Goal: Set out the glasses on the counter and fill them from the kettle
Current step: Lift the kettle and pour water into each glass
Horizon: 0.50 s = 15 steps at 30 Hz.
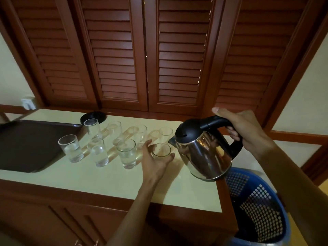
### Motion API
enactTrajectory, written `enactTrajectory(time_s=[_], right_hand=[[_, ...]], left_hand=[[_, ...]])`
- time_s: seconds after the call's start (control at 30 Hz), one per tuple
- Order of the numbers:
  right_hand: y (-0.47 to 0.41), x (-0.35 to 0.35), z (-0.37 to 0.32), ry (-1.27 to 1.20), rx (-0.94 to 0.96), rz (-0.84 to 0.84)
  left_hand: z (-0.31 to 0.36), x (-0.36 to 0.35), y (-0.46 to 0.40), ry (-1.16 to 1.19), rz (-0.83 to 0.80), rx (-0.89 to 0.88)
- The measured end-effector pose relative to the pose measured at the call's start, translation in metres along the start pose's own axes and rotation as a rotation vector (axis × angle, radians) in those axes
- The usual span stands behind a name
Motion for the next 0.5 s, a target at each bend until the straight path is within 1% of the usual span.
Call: enactTrajectory(time_s=[0.1, 0.3, 0.5], right_hand=[[-0.005, 0.000, 0.001, 0.001, -0.004, -0.007], [-0.010, -0.004, 0.000, 0.029, 0.008, -0.030], [-0.017, -0.007, -0.011, 0.103, 0.090, -0.048]], left_hand=[[-0.011, -0.011, -0.004, -0.019, -0.032, 0.047], [-0.011, -0.010, -0.013, -0.074, -0.087, 0.036], [-0.008, -0.011, -0.008, -0.099, -0.111, 0.013]])
Point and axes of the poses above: each hand's wrist, its own y-axis away from the middle knuckle, its own x-axis out of the back of the hand, z = x × y, the point moved 9 cm from there along -y, towards the middle knuckle, and after that the axes turned 12 degrees about -y, right-handed, at the moved point
